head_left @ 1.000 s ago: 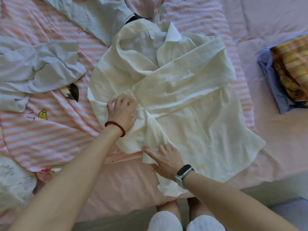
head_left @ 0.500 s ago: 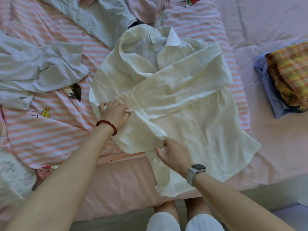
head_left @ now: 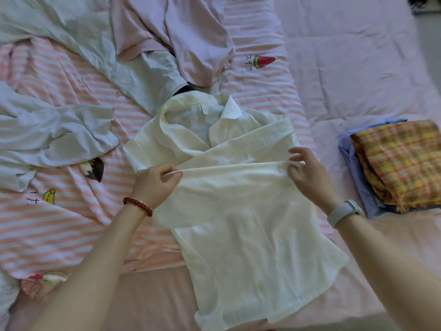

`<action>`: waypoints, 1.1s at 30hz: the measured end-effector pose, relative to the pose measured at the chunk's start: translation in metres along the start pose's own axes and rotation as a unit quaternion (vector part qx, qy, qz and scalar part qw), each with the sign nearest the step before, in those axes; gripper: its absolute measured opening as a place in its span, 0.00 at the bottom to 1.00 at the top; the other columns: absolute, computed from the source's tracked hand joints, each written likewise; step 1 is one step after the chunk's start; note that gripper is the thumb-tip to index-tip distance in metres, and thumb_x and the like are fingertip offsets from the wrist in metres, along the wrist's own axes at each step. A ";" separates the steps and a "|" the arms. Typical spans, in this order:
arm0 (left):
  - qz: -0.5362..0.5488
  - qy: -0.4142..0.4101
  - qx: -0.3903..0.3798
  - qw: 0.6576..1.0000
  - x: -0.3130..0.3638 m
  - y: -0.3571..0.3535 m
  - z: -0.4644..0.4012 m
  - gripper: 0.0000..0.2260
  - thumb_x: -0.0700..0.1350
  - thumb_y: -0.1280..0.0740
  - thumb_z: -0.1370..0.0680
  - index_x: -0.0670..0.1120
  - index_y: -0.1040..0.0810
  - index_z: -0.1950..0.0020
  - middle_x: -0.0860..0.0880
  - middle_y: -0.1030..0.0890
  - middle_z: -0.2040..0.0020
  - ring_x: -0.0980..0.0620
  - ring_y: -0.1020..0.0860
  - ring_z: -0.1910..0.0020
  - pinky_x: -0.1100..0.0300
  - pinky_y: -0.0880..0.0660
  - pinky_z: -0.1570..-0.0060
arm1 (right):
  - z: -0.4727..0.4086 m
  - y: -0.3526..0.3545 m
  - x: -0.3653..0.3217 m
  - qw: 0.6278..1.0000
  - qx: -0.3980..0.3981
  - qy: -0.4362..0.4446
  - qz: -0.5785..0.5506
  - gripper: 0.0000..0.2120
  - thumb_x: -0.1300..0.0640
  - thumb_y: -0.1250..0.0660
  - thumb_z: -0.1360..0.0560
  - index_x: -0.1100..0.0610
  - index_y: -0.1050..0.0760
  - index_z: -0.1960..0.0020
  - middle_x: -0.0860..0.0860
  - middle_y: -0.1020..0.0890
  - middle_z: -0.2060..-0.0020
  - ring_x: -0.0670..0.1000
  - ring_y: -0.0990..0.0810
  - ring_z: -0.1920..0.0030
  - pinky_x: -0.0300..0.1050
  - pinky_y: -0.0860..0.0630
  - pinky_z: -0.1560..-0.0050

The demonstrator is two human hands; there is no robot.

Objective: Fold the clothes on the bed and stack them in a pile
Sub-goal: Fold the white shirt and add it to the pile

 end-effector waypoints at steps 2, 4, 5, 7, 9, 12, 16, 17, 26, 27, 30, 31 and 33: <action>-0.024 0.030 0.034 0.999 -0.002 -0.003 -0.014 0.06 0.46 0.32 0.25 0.44 0.20 0.60 0.48 0.21 0.64 0.42 0.22 0.55 0.57 0.33 0.52 | -0.033 0.012 0.002 1.000 0.031 0.000 0.002 0.13 0.67 0.38 0.26 0.61 0.26 0.42 0.52 0.21 0.56 0.52 0.25 0.56 0.32 0.36 0.58; -0.079 0.070 0.063 0.992 -0.006 -0.009 -0.026 0.06 0.46 0.34 0.24 0.45 0.20 0.52 0.45 0.19 0.54 0.42 0.25 0.47 0.54 0.38 0.42 | -0.063 0.018 0.001 0.998 0.054 0.009 0.015 0.13 0.67 0.39 0.26 0.63 0.25 0.43 0.56 0.20 0.52 0.56 0.23 0.50 0.36 0.34 0.52; -0.107 0.090 0.076 0.987 -0.009 -0.012 -0.030 0.08 0.46 0.35 0.24 0.47 0.20 0.47 0.44 0.20 0.48 0.43 0.27 0.43 0.54 0.40 0.39 | -0.076 0.018 0.000 0.998 0.059 0.015 0.024 0.14 0.68 0.40 0.26 0.64 0.25 0.42 0.59 0.20 0.47 0.58 0.23 0.46 0.39 0.33 0.48; -0.128 0.127 0.108 0.978 -0.014 -0.016 -0.027 0.14 0.46 0.34 0.25 0.48 0.24 0.40 0.42 0.25 0.40 0.42 0.31 0.38 0.50 0.43 0.35 | -0.095 0.013 0.000 0.996 0.063 0.018 0.058 0.17 0.67 0.42 0.25 0.63 0.28 0.37 0.60 0.24 0.40 0.59 0.26 0.40 0.46 0.34 0.40; -0.104 0.150 0.160 0.970 -0.016 -0.021 -0.008 0.19 0.43 0.33 0.27 0.45 0.26 0.36 0.41 0.29 0.37 0.41 0.33 0.36 0.48 0.41 0.35 | -0.098 0.006 -0.001 0.989 0.073 0.028 0.129 0.20 0.65 0.42 0.25 0.61 0.30 0.33 0.59 0.29 0.35 0.59 0.30 0.36 0.53 0.35 0.37; -0.025 0.179 0.222 0.958 -0.025 -0.047 0.048 0.21 0.40 0.30 0.29 0.39 0.28 0.37 0.38 0.29 0.38 0.39 0.33 0.37 0.49 0.38 0.40 | -0.060 -0.021 -0.014 0.969 0.060 0.123 0.204 0.23 0.66 0.40 0.28 0.61 0.30 0.33 0.61 0.30 0.33 0.63 0.31 0.36 0.61 0.39 0.33; 0.038 0.335 0.221 0.915 -0.065 -0.099 0.128 0.24 0.41 0.29 0.29 0.36 0.32 0.36 0.37 0.29 0.39 0.40 0.35 0.36 0.50 0.38 0.43 | 0.035 -0.083 -0.003 0.952 -0.040 0.218 0.212 0.23 0.69 0.34 0.32 0.62 0.26 0.37 0.62 0.27 0.36 0.63 0.30 0.34 0.70 0.40 0.34; 0.044 0.377 0.210 0.901 -0.076 -0.111 0.144 0.25 0.44 0.29 0.29 0.37 0.33 0.37 0.38 0.30 0.39 0.41 0.36 0.37 0.49 0.37 0.44 | 0.059 -0.098 0.009 0.951 -0.074 0.211 0.213 0.24 0.69 0.33 0.32 0.62 0.26 0.37 0.62 0.27 0.36 0.63 0.30 0.33 0.70 0.40 0.34; 0.020 0.509 0.111 0.853 -0.123 -0.175 0.197 0.20 0.48 0.34 0.26 0.38 0.32 0.39 0.39 0.35 0.36 0.39 0.36 0.37 0.47 0.32 0.47 | 0.194 -0.159 0.122 0.894 -0.310 0.103 0.307 0.28 0.59 0.49 0.21 0.52 0.53 0.24 0.54 0.56 0.24 0.55 0.60 0.24 0.55 0.58 0.25; 0.027 0.512 0.124 0.850 -0.127 -0.174 0.203 0.16 0.45 0.37 0.26 0.38 0.30 0.41 0.39 0.35 0.37 0.39 0.34 0.39 0.48 0.32 0.50 | 0.199 -0.160 0.127 0.890 -0.318 0.103 0.311 0.27 0.58 0.50 0.21 0.52 0.54 0.24 0.54 0.57 0.24 0.55 0.60 0.24 0.54 0.58 0.25; 0.054 0.502 0.148 0.850 -0.139 -0.164 0.224 0.10 0.40 0.41 0.25 0.40 0.25 0.46 0.40 0.27 0.42 0.43 0.28 0.51 0.55 0.33 0.56 | 0.209 -0.156 0.133 0.881 -0.330 0.117 0.318 0.27 0.58 0.50 0.20 0.52 0.54 0.24 0.54 0.57 0.24 0.54 0.59 0.24 0.52 0.56 0.25; 0.078 0.484 0.144 0.860 -0.141 -0.162 0.231 0.09 0.41 0.40 0.24 0.42 0.23 0.47 0.41 0.23 0.46 0.44 0.26 0.52 0.57 0.33 0.56 | 0.212 -0.154 0.134 0.882 -0.326 0.121 0.318 0.27 0.58 0.50 0.20 0.53 0.54 0.24 0.54 0.56 0.24 0.55 0.59 0.24 0.51 0.55 0.25; 0.135 0.438 0.116 0.881 -0.137 -0.167 0.242 0.08 0.47 0.38 0.23 0.45 0.24 0.47 0.45 0.20 0.50 0.46 0.24 0.52 0.58 0.30 0.54 | 0.218 -0.148 0.133 0.887 -0.314 0.119 0.316 0.27 0.58 0.50 0.21 0.53 0.53 0.24 0.55 0.56 0.24 0.55 0.58 0.24 0.50 0.52 0.25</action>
Point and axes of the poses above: each hand's wrist, its own z-axis away from the middle knuckle, its own y-axis out of the back of the hand, x = y × z, the point moved 9 cm from there along -z, towards the middle knuckle
